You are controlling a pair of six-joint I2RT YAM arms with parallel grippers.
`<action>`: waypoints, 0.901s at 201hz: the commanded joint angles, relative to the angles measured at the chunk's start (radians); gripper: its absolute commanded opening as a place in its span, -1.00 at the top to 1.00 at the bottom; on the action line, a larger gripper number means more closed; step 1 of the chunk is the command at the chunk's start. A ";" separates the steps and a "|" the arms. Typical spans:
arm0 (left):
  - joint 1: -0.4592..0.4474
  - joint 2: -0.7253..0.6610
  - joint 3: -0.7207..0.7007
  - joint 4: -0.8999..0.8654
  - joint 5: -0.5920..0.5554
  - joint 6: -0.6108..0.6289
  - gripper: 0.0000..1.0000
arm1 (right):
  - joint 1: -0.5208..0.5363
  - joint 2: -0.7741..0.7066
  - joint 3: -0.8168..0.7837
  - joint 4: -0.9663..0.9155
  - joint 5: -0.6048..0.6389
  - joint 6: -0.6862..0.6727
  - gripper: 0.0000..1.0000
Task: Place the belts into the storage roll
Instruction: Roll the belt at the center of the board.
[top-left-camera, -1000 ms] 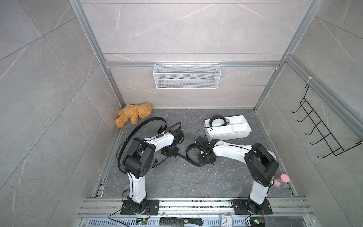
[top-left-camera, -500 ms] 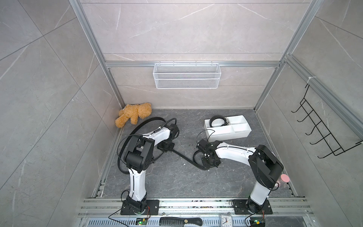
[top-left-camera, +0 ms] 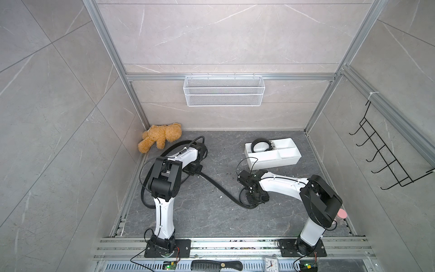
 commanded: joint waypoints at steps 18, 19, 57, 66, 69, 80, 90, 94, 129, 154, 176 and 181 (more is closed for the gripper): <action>-0.030 -0.011 0.087 0.048 -0.044 0.003 1.00 | 0.035 0.057 -0.058 -0.155 0.011 -0.053 0.13; -0.034 -0.011 0.090 0.049 -0.043 0.003 1.00 | 0.036 0.058 -0.058 -0.154 0.010 -0.053 0.14; -0.155 0.060 0.262 0.031 -0.017 -0.004 1.00 | 0.096 0.092 -0.031 -0.136 -0.007 -0.061 0.46; -0.174 0.087 0.309 0.024 -0.001 -0.006 1.00 | 0.107 0.098 -0.027 -0.128 -0.013 -0.059 0.49; -0.179 0.095 0.324 0.024 0.002 -0.006 1.00 | 0.111 0.100 -0.025 -0.126 -0.013 -0.056 0.50; -0.203 0.125 0.378 0.027 0.016 -0.001 1.00 | 0.126 0.108 -0.018 -0.119 -0.014 -0.051 0.52; -0.225 0.152 0.433 0.025 0.028 0.010 1.00 | 0.137 0.113 -0.013 -0.114 -0.013 -0.046 0.53; -0.233 0.161 0.454 0.026 0.037 0.014 1.00 | 0.140 0.112 -0.012 -0.110 -0.013 -0.044 0.54; -0.314 0.211 0.576 0.025 0.153 0.027 1.00 | 0.165 0.113 0.013 -0.084 -0.014 -0.038 0.57; -0.327 0.306 0.644 -0.077 0.247 0.005 1.00 | 0.178 0.120 0.041 -0.070 -0.018 -0.046 0.58; -0.320 0.389 0.679 -0.179 0.183 -0.029 0.87 | 0.183 0.126 0.058 -0.049 -0.038 -0.046 0.59; -0.315 0.386 0.664 -0.178 0.176 -0.035 0.76 | 0.185 0.131 0.063 -0.053 -0.036 -0.045 0.59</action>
